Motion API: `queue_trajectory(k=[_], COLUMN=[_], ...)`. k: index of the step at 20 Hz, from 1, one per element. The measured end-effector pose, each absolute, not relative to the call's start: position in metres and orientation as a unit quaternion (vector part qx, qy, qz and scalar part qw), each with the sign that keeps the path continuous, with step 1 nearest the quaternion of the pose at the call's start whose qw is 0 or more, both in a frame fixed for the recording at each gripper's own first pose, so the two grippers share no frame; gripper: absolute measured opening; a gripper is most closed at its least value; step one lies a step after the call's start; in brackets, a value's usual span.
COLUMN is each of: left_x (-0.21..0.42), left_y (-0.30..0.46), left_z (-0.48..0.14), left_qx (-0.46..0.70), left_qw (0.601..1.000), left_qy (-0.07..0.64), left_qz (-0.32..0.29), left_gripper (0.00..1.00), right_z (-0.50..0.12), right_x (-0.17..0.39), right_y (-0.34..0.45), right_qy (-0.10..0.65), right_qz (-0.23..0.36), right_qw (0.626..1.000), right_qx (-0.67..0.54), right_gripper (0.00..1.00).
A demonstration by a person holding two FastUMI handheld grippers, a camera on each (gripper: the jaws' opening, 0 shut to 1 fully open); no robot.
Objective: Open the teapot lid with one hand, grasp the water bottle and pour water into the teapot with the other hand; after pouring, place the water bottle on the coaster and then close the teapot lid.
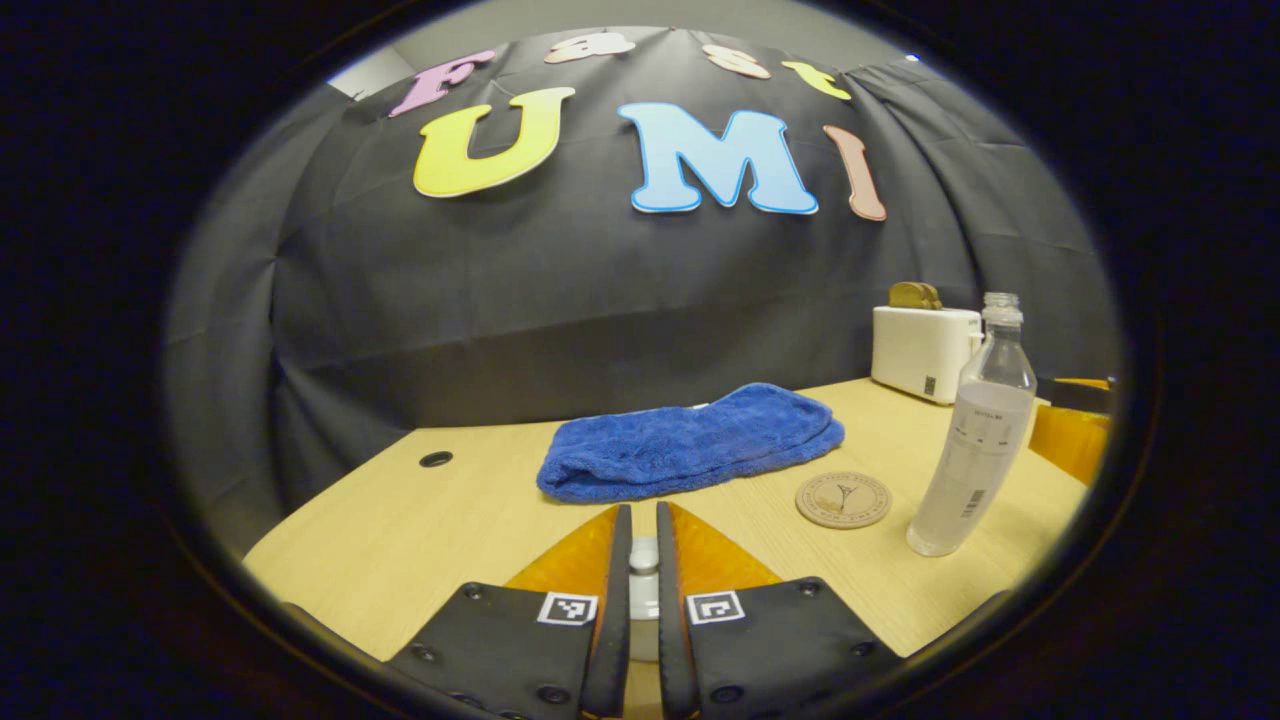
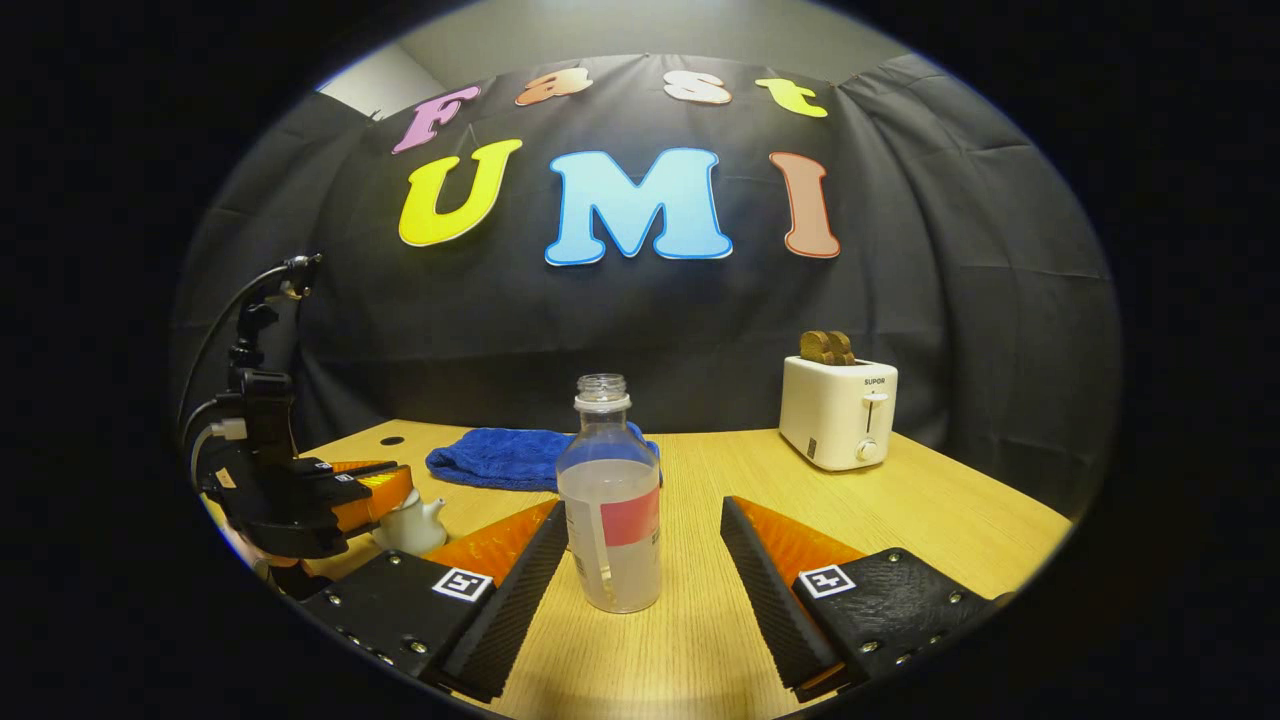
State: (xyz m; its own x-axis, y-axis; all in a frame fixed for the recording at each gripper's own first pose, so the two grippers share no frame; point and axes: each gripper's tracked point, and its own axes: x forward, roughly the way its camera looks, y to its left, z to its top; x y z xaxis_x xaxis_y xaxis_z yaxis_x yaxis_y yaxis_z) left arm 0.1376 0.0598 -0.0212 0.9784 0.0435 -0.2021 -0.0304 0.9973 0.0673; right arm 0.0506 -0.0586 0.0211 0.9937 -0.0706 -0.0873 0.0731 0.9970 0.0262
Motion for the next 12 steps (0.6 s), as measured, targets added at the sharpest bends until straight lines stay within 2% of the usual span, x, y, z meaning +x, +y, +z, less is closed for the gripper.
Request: queue_trajectory(k=[12], left_x=[0.136], left_y=[0.068], left_z=[0.014], left_qx=[0.005], left_qw=[0.997], left_qy=[0.072], left_qz=[0.004], left_gripper=[0.18], right_z=[0.006], right_x=[0.062], right_y=[-0.051], right_qy=[0.072], right_qz=[-0.021], right_qw=[0.997], right_qx=[0.008], right_gripper=[0.96])
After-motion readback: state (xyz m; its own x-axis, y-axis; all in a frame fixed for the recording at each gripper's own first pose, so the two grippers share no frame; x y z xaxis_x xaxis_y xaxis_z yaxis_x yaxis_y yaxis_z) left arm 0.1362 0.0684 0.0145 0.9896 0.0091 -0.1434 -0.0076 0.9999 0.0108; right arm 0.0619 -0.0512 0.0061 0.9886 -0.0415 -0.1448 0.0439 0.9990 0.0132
